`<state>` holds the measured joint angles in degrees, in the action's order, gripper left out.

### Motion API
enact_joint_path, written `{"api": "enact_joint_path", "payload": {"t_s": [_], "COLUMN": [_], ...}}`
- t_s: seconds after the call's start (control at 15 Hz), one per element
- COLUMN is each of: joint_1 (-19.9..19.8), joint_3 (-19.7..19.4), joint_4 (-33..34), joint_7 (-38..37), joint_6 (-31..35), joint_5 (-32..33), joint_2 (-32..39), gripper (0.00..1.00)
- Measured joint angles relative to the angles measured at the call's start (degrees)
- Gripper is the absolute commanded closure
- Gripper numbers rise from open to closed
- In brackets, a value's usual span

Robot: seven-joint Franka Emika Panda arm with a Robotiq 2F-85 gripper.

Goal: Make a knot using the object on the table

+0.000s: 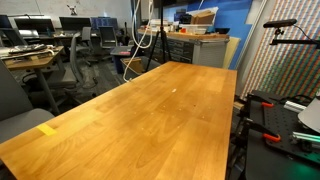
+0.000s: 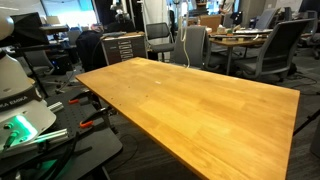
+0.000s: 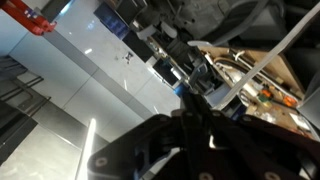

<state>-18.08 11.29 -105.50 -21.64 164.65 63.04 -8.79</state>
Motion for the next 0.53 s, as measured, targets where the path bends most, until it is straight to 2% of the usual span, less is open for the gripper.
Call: {"api": "enact_joint_path", "payload": {"t_s": [0.33, 0.53], "joint_1": [0.35, 3.47], "joint_3": [2.54, -1.90], "joint_4": [-2.04, -6.90], "joint_7": [2.13, 1.63], "joint_6": [-18.69, -26.37], "joint_5": [1.78, 6.42], "joint_2": [-0.50, -1.54], "gripper": [0.98, 0.98]}}
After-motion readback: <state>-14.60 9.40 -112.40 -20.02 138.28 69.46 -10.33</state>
